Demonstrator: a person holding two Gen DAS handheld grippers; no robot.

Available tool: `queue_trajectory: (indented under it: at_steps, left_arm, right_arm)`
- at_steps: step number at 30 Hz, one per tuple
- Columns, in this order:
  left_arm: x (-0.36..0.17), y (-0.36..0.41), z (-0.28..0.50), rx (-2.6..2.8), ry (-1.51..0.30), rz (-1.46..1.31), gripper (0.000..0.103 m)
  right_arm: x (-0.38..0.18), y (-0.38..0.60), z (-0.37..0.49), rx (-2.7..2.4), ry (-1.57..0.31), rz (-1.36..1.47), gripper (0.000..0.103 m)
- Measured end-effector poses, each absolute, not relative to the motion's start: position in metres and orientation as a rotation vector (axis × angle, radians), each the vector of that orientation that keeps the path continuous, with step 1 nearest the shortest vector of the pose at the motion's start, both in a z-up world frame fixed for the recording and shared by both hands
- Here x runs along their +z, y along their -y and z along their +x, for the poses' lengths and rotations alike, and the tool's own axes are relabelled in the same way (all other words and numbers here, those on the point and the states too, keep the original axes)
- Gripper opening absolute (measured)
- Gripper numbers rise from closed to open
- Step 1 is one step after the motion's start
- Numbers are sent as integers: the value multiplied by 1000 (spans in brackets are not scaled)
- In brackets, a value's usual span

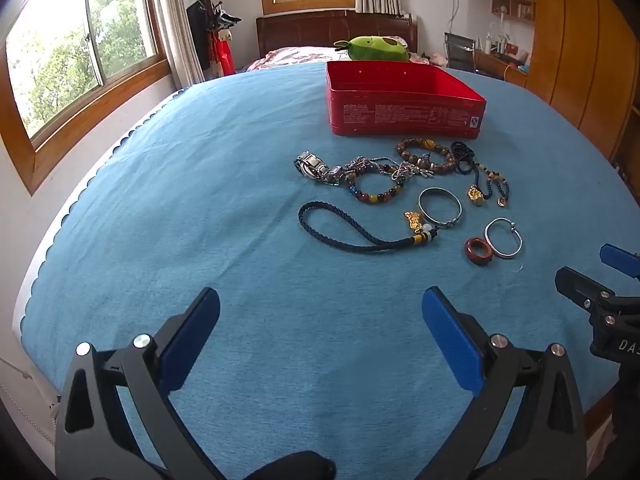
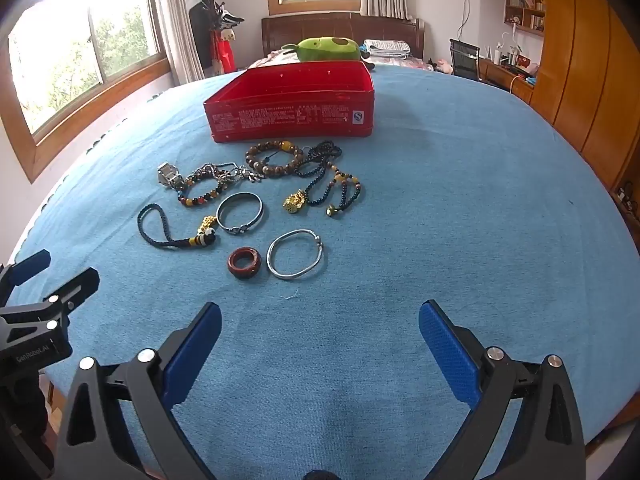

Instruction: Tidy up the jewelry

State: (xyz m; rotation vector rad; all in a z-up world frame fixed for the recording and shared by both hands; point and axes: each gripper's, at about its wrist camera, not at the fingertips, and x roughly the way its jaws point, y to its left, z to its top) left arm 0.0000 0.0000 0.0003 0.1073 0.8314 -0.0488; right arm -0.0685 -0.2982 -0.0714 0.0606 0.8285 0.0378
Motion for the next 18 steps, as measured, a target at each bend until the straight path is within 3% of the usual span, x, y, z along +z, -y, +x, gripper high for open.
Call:
queue_trajectory:
  at_steps: [18]
  left_arm:
    - [0, -1, 0, -50, -829, 110, 100]
  right_arm:
    - [-70, 300, -68, 39, -829, 61, 99]
